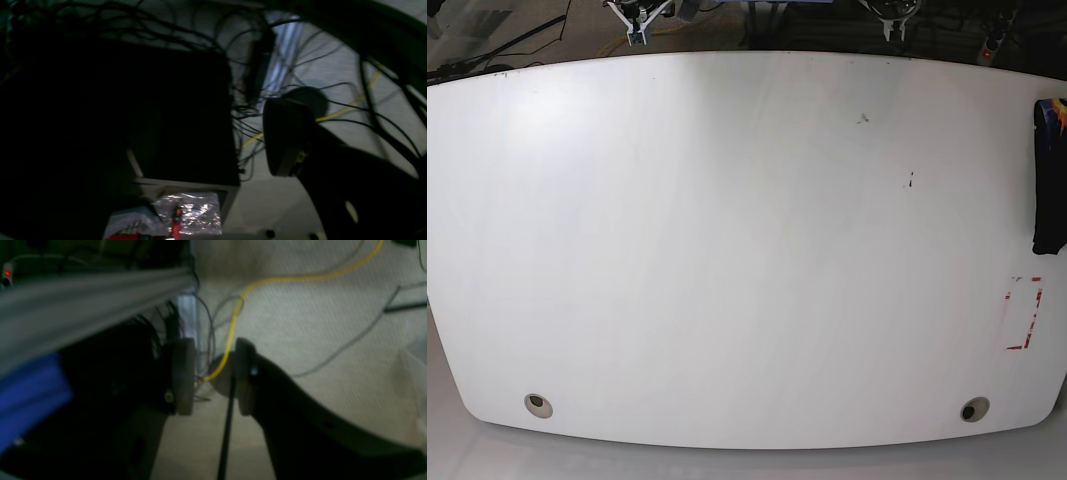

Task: Fold the T-shirt properly

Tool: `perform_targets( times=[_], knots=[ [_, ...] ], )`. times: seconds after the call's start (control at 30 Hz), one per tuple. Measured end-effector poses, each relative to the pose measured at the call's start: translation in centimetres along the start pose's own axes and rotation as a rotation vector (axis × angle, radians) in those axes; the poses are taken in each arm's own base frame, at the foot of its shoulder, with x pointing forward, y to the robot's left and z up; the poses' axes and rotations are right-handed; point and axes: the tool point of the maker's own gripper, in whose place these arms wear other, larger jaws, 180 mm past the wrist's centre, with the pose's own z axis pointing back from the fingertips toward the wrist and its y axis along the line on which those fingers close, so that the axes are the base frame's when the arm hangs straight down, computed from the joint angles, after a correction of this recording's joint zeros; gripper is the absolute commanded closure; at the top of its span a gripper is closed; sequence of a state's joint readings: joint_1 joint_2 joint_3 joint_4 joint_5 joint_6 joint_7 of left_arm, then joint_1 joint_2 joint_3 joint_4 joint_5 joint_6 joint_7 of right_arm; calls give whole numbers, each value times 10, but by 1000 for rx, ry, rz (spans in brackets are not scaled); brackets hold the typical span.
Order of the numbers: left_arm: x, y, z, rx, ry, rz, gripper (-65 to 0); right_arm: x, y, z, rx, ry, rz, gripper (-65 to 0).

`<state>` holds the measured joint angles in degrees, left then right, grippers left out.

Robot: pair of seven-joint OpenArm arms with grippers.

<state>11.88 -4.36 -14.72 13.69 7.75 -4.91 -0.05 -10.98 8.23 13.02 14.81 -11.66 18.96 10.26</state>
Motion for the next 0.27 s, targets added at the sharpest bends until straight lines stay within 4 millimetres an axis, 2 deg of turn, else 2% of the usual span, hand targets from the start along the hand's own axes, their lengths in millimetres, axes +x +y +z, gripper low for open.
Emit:
perform_targets(
  times=[0.27],
  knots=[
    [5,-2,0,-5,-7,0,-440,0,2,0,4,-1,-1,-192]
  ],
)
